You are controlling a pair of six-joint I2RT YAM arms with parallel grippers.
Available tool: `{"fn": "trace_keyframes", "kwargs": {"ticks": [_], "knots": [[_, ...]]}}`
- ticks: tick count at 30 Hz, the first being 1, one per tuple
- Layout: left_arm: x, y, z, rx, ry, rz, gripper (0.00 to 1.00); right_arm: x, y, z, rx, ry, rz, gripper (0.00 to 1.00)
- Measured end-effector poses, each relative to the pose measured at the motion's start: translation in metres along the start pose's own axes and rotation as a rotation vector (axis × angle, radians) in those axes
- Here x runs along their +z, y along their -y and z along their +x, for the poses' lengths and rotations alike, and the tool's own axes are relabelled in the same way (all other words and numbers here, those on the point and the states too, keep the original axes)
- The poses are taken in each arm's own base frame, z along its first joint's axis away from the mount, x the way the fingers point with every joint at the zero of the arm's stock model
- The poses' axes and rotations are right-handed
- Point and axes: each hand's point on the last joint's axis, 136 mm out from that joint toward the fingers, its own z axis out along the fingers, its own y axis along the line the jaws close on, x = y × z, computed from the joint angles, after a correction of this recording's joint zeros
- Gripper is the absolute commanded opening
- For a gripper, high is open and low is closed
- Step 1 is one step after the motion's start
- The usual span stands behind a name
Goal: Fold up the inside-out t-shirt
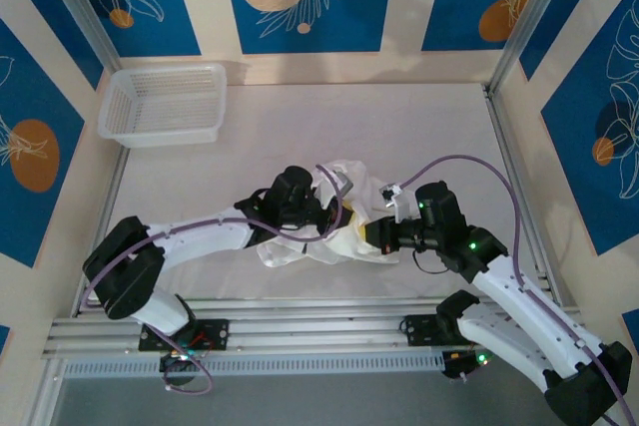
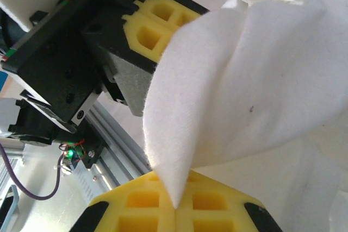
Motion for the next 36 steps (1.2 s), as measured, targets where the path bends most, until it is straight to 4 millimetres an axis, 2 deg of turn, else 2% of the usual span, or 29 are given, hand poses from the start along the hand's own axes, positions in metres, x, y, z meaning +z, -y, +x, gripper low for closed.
{"fn": "trace_keyframes", "kwargs": {"ticks": [2, 3, 4, 5, 6, 8, 9, 11, 13, 15, 16, 18, 20, 22, 25, 28, 30, 31, 32, 34, 36], "knots": [[0.0, -0.001, 0.002, -0.001, -0.007, -0.002, 0.0, -0.002, 0.01, 0.0, 0.02, 0.012, 0.051, 0.0], [0.0, -0.001, 0.004, -0.001, -0.011, -0.003, 0.06, -0.005, 0.017, -0.001, 0.042, 0.027, 0.093, 0.0], [0.0, -0.001, 0.006, 0.004, -0.017, -0.004, 0.27, -0.008, 0.025, -0.002, 0.07, 0.044, 0.135, 0.02], [0.0, -0.001, 0.009, 0.01, -0.025, -0.003, 0.37, -0.013, 0.035, -0.003, 0.106, 0.065, 0.182, 0.03], [0.0, 0.0, 0.015, 0.009, -0.042, 0.005, 0.4, -0.017, 0.046, -0.002, 0.144, 0.083, 0.229, 0.08], [0.002, 0.007, 0.029, 0.019, -0.082, 0.023, 0.4, -0.025, 0.068, 0.004, 0.242, 0.108, 0.324, 0.27], [0.003, 0.012, 0.039, 0.027, -0.103, 0.033, 0.41, -0.028, 0.077, 0.008, 0.286, 0.117, 0.365, 0.31], [0.005, 0.029, 0.066, 0.053, -0.138, 0.057, 0.49, -0.032, 0.086, 0.014, 0.337, 0.124, 0.414, 0.32], [-0.001, 0.046, 0.103, 0.054, -0.169, 0.072, 0.57, -0.037, 0.086, 0.012, 0.358, 0.155, 0.421, 0.27], [-0.013, 0.046, 0.129, 0.006, -0.193, 0.03, 0.59, -0.038, 0.08, 0.005, 0.343, 0.186, 0.391, 0.25], [-0.019, 0.038, 0.133, -0.036, -0.187, -0.021, 0.59, -0.038, 0.074, 0.0, 0.326, 0.192, 0.366, 0.28], [-0.025, 0.024, 0.124, -0.134, -0.144, -0.113, 0.59, -0.032, 0.064, -0.008, 0.294, 0.168, 0.336, 0.4], [-0.028, 0.015, 0.108, -0.26, -0.096, -0.172, 0.59, -0.018, 0.056, -0.016, 0.251, 0.096, 0.332, 0.54], [-0.025, 0.01, 0.094, -0.411, -0.068, -0.188, 0.6, 0.005, 0.055, -0.021, 0.205, -0.01, 0.354, 0.61], [-0.011, 0.003, 0.088, -0.638, -0.061, -0.185, 0.62, 0.037, 0.074, -0.018, 0.178, -0.148, 0.431, 0.66], [0.004, -0.003, 0.109, -0.831, -0.116, -0.203, 0.66, 0.054, 0.106, -0.003, 0.185, -0.26, 0.532, 0.68], [0.011, -0.006, 0.127, -0.925, -0.156, -0.226, 0.71, 0.06, 0.122, 0.01, 0.195, -0.326, 0.574, 0.62], [0.014, -0.008, 0.133, -0.963, -0.17, -0.236, 0.8, 0.063, 0.126, 0.016, 0.194, -0.358, 0.58, 0.52], [0.015, -0.009, 0.136, -0.992, -0.175, -0.241, 0.84, 0.065, 0.129, 0.02, 0.195, -0.379, 0.579, 0.38], [0.017, -0.009, 0.136, -1.033, -0.167, -0.241, 0.87, 0.069, 0.127, 0.024, 0.191, -0.402, 0.554, 0.04], [0.017, -0.009, 0.129, -1.052, -0.139, -0.235, 0.88, 0.07, 0.12, 0.026, 0.186, -0.396, 0.518, 0.0]]}}
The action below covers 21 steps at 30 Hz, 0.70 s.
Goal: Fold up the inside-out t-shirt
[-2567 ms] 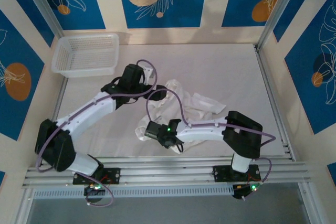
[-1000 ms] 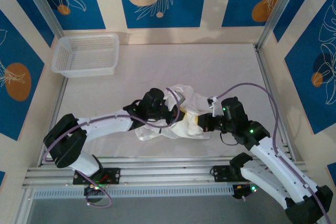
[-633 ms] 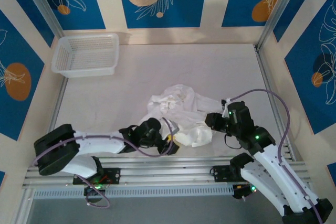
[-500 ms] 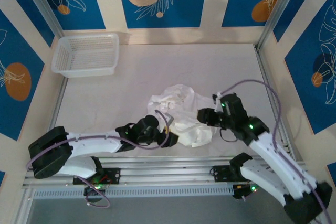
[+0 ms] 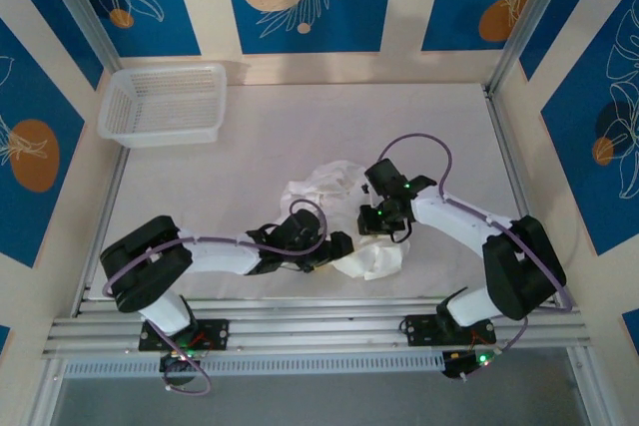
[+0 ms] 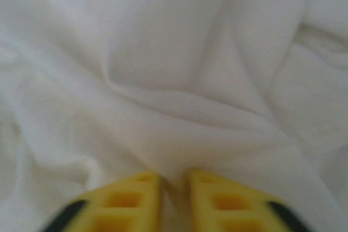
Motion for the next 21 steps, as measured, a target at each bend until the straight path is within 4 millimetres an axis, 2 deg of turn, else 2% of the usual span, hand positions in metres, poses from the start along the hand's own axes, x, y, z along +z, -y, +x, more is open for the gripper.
{"fn": "trace_keyframes", "kwargs": {"ticks": [2, 4, 7, 9, 12, 14, 16, 20, 21], "knots": [[-0.005, 0.005, -0.005, -0.006, 0.026, 0.017, 0.89, -0.008, -0.006, 0.004, -0.009, 0.03, -0.045, 0.0], [-0.013, 0.012, -0.01, -0.005, 0.054, 0.039, 0.92, -0.025, -0.016, 0.007, -0.017, 0.096, -0.113, 0.0], [-0.02, 0.024, -0.016, 0.005, 0.076, 0.066, 0.87, -0.056, -0.037, 0.008, -0.043, 0.216, -0.237, 0.0], [-0.02, 0.028, -0.021, 0.005, 0.084, 0.071, 0.74, -0.076, -0.053, 0.009, -0.063, 0.283, -0.329, 0.0], [-0.015, 0.021, -0.028, -0.035, 0.09, 0.063, 0.42, -0.098, -0.065, 0.01, -0.061, 0.349, -0.414, 0.0], [-0.012, 0.011, -0.03, -0.056, 0.096, 0.045, 0.27, -0.106, -0.06, 0.007, -0.024, 0.38, -0.411, 0.0], [-0.012, 0.0, -0.03, -0.069, 0.103, 0.019, 0.15, -0.11, -0.044, 0.002, 0.053, 0.409, -0.37, 0.0], [-0.017, -0.012, -0.031, -0.048, 0.12, -0.031, 0.0, -0.115, -0.01, -0.009, 0.192, 0.463, -0.28, 0.0], [-0.02, -0.013, -0.032, -0.037, 0.129, -0.036, 0.0, -0.116, 0.001, -0.01, 0.23, 0.479, -0.245, 0.0]]}}
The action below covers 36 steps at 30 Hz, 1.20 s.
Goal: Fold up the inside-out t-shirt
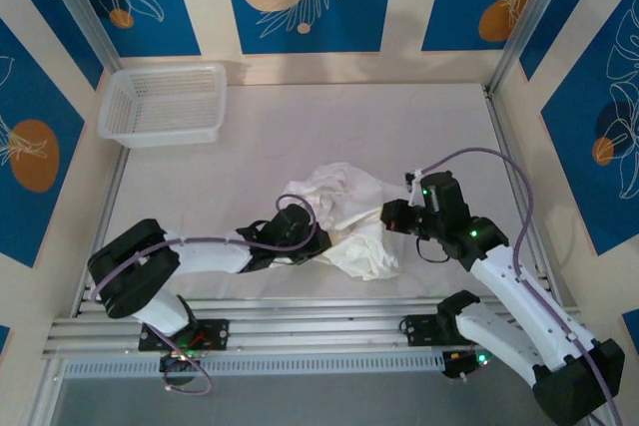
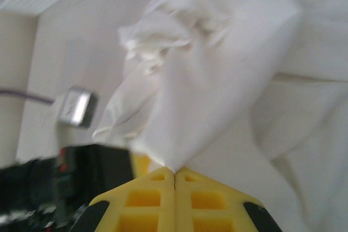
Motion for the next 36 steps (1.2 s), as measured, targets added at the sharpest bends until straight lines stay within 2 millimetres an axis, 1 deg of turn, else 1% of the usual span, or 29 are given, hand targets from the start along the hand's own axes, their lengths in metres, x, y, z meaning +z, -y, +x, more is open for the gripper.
{"fn": "trace_keyframes", "kwargs": {"ticks": [2, 3, 4, 6, 7, 8, 9, 11, 12, 14, 16, 17, 18, 21, 22, 23, 25, 27, 28, 29, 30, 31, 33, 36], "knots": [[-0.007, 0.001, -0.005, 0.024, 0.02, 0.003, 0.0, -0.004, 0.016, -0.005, 0.034, 0.035, 0.069, 0.0], [-0.01, 0.003, -0.008, 0.047, 0.03, 0.01, 0.0, -0.005, 0.024, -0.006, 0.048, 0.049, 0.1, 0.03], [-0.012, 0.005, -0.011, 0.076, 0.034, 0.017, 0.0, -0.005, 0.03, -0.005, 0.055, 0.054, 0.117, 0.12], [-0.013, 0.01, -0.012, 0.151, 0.03, 0.027, 0.0, 0.0, 0.039, 0.002, 0.056, 0.034, 0.141, 0.31], [-0.012, 0.013, -0.012, 0.189, 0.021, 0.03, 0.0, 0.003, 0.041, 0.008, 0.048, 0.012, 0.141, 0.37], [-0.011, 0.016, -0.011, 0.219, 0.011, 0.036, 0.0, 0.006, 0.041, 0.011, 0.032, -0.005, 0.135, 0.41], [-0.01, 0.019, -0.01, 0.253, 0.001, 0.046, 0.0, 0.008, 0.037, 0.015, 0.0, -0.024, 0.118, 0.46], [-0.008, 0.024, -0.007, 0.301, -0.022, 0.064, 0.0, 0.011, 0.018, 0.022, -0.118, -0.048, 0.059, 0.61], [-0.007, 0.025, -0.005, 0.321, -0.033, 0.075, 0.0, 0.013, 0.007, 0.026, -0.194, -0.061, 0.027, 0.7], [-0.007, 0.029, -0.002, 0.354, -0.047, 0.095, 0.0, 0.017, -0.017, 0.04, -0.368, -0.095, -0.039, 0.8], [-0.008, 0.033, -0.001, 0.39, -0.05, 0.116, 0.0, 0.024, -0.036, 0.052, -0.538, -0.13, -0.08, 0.82], [-0.008, 0.035, -0.001, 0.405, -0.049, 0.124, 0.0, 0.029, -0.039, 0.056, -0.592, -0.147, -0.083, 0.84], [-0.01, 0.038, -0.001, 0.424, -0.045, 0.134, 0.0, 0.036, -0.039, 0.057, -0.647, -0.163, -0.066, 0.84], [-0.02, 0.05, -0.004, 0.486, -0.018, 0.171, 0.0, 0.058, -0.026, 0.055, -0.733, -0.216, 0.024, 0.84], [-0.025, 0.056, -0.005, 0.509, -0.006, 0.187, 0.0, 0.065, -0.022, 0.054, -0.747, -0.233, 0.051, 0.83], [-0.03, 0.059, -0.007, 0.531, 0.011, 0.19, 0.0, 0.07, -0.018, 0.054, -0.754, -0.251, 0.065, 0.78], [-0.039, 0.065, -0.011, 0.567, 0.037, 0.204, 0.0, 0.077, -0.011, 0.055, -0.764, -0.272, 0.09, 0.56], [-0.047, 0.071, -0.013, 0.603, 0.061, 0.214, 0.0, 0.08, -0.007, 0.056, -0.765, -0.289, 0.098, 0.4], [-0.051, 0.073, -0.015, 0.623, 0.075, 0.215, 0.0, 0.08, -0.006, 0.056, -0.761, -0.29, 0.1, 0.31], [-0.054, 0.073, -0.016, 0.639, 0.087, 0.211, 0.0, 0.079, -0.007, 0.057, -0.762, -0.292, 0.096, 0.19], [-0.057, 0.072, -0.018, 0.655, 0.099, 0.2, 0.0, 0.079, -0.007, 0.056, -0.758, -0.29, 0.091, 0.02], [-0.059, 0.071, -0.02, 0.669, 0.111, 0.189, 0.0, 0.077, -0.009, 0.056, -0.752, -0.287, 0.083, 0.0], [-0.064, 0.068, -0.024, 0.694, 0.133, 0.161, 0.0, 0.071, -0.014, 0.053, -0.729, -0.263, 0.063, 0.0], [-0.073, 0.06, -0.035, 0.704, 0.181, 0.101, 0.0, 0.053, -0.032, 0.04, -0.694, -0.177, -0.002, 0.0]]}}
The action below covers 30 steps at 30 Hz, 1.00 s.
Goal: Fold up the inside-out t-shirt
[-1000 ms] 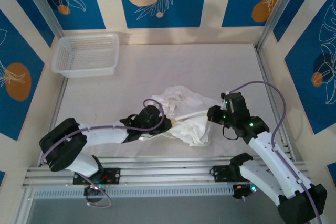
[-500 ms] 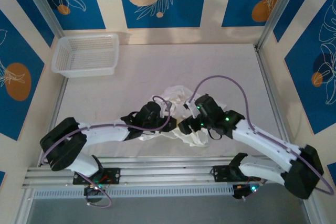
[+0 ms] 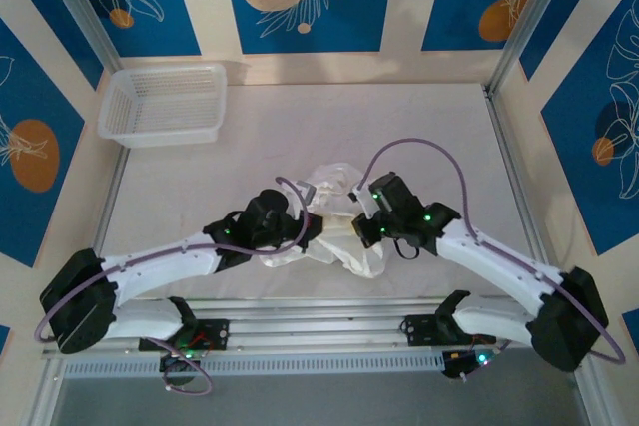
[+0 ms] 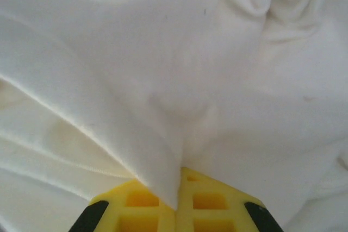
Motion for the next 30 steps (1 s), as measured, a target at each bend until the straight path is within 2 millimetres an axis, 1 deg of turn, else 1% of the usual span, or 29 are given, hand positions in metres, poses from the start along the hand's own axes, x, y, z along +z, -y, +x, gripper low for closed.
{"fn": "trace_keyframes", "kwargs": {"ticks": [2, 4, 5, 6, 7, 9, 13, 14, 16, 18, 21, 24, 26, 29, 30], "knots": [[-0.004, -0.015, -0.003, -0.014, 0.009, -0.062, 0.0, -0.021, -0.006, -0.017, 0.035, 0.099, -0.041, 0.0], [-0.005, -0.033, -0.004, -0.038, 0.008, -0.116, 0.0, -0.047, -0.017, -0.038, 0.072, 0.224, -0.112, 0.0], [-0.004, -0.038, -0.005, -0.046, 0.008, -0.127, 0.0, -0.058, -0.022, -0.046, 0.084, 0.273, -0.149, 0.0], [-0.002, -0.04, -0.008, -0.053, 0.013, -0.122, 0.02, -0.071, -0.029, -0.054, 0.096, 0.323, -0.197, 0.0], [-0.001, -0.037, -0.011, -0.055, 0.019, -0.098, 0.06, -0.081, -0.035, -0.059, 0.107, 0.359, -0.24, 0.0], [-0.001, -0.03, -0.018, -0.054, 0.038, -0.053, 0.16, -0.09, -0.042, -0.063, 0.128, 0.391, -0.302, 0.0], [-0.006, -0.037, -0.025, -0.035, 0.052, -0.056, 0.39, -0.091, -0.051, -0.065, 0.145, 0.401, -0.378, 0.0], [-0.01, -0.036, -0.026, -0.014, 0.054, -0.055, 0.43, -0.09, -0.052, -0.064, 0.144, 0.399, -0.385, 0.0], [-0.022, -0.029, -0.031, 0.065, 0.069, -0.037, 0.53, -0.089, -0.055, -0.063, 0.141, 0.389, -0.404, 0.0], [-0.037, -0.015, -0.035, 0.187, 0.085, -0.01, 0.59, -0.089, -0.057, -0.063, 0.138, 0.386, -0.419, 0.0], [-0.055, 0.009, -0.045, 0.371, 0.108, 0.028, 0.63, -0.089, -0.061, -0.063, 0.133, 0.379, -0.439, 0.0], [-0.062, 0.028, -0.059, 0.504, 0.124, 0.057, 0.65, -0.089, -0.064, -0.062, 0.125, 0.375, -0.462, 0.0], [-0.058, 0.035, -0.062, 0.549, 0.105, 0.083, 0.68, -0.09, -0.067, -0.062, 0.122, 0.37, -0.476, 0.0], [-0.043, 0.042, -0.06, 0.571, 0.052, 0.131, 0.67, -0.089, -0.069, -0.061, 0.119, 0.359, -0.492, 0.0], [-0.036, 0.042, -0.058, 0.567, 0.031, 0.138, 0.61, -0.088, -0.07, -0.06, 0.119, 0.353, -0.498, 0.0]]}}
